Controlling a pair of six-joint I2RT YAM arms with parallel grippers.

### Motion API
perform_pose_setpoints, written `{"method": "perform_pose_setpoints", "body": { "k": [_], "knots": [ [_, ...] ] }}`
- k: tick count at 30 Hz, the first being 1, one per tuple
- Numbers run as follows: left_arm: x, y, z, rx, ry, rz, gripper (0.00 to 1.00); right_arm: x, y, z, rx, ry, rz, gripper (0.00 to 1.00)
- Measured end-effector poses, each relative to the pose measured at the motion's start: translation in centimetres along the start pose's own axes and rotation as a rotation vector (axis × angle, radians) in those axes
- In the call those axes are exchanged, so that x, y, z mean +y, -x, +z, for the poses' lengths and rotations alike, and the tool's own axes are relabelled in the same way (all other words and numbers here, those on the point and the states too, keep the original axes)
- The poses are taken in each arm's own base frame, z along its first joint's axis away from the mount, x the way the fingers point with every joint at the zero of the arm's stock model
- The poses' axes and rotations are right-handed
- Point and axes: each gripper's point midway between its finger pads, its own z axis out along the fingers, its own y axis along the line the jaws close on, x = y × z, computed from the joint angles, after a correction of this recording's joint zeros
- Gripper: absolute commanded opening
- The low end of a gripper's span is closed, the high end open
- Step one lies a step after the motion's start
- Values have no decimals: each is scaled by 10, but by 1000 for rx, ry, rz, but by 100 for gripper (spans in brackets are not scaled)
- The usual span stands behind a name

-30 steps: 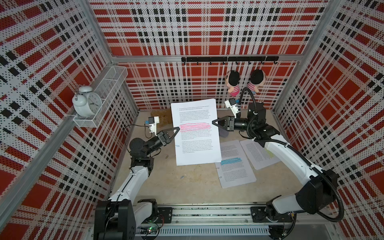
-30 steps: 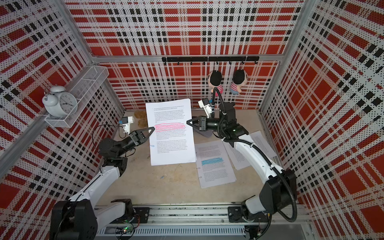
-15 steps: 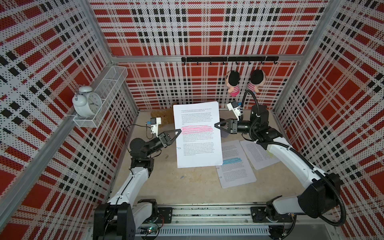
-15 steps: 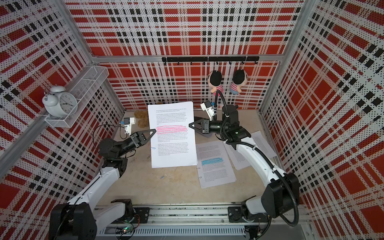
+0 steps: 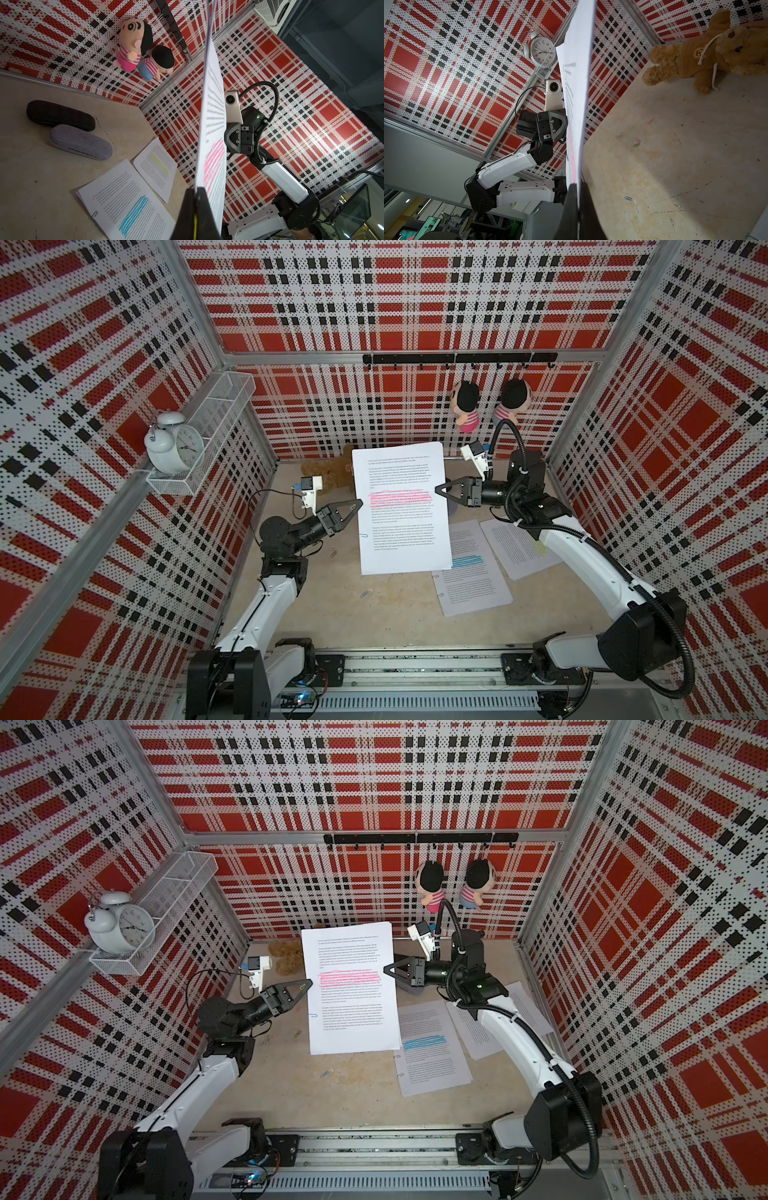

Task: Unclip the paperclips from the documents
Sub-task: Remove the paper clip from the document, then place the paper clip at the center of the board.

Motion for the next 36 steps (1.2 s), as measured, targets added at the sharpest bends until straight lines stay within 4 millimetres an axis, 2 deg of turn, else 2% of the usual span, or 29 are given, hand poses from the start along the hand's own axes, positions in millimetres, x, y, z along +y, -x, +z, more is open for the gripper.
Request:
{"method": "perform_pose_setpoints", "body": {
  "k": [1,4,6,11,15,18,21,24,26,32,36],
  "knots": [
    [3,3,-1,-23,15,-1,0,-3,4,-4,-16,-15,-1,0],
    [40,31,-25,-177,155,-37,0,-22,38,-44,-164,-134,-31,0],
    [55,36,-33,-220,208,-62,0,-26,54,-65,-239,-190,-56,0],
    [77,34,-39,-247,300,-92,0,-14,56,-65,-254,-187,-88,0],
    [121,24,-52,-231,503,-135,0,-18,53,-63,-247,-204,-86,0],
    [164,4,-68,-182,707,-177,0,-17,48,-54,-231,-213,-93,0],
    [200,-32,-90,-93,900,-243,0,-12,31,-31,-174,-200,-99,0],
    [219,-66,-106,-3,1034,-285,0,-9,14,-4,-116,-180,-92,0],
    [226,-83,-114,45,1098,-305,4,-9,4,10,-89,-171,-84,0],
    [246,-126,-141,145,1249,-396,33,-11,-11,40,-56,-157,-71,0],
    [248,-135,-149,161,1287,-421,56,-16,-17,51,-43,-160,-63,0]
  ]
}}
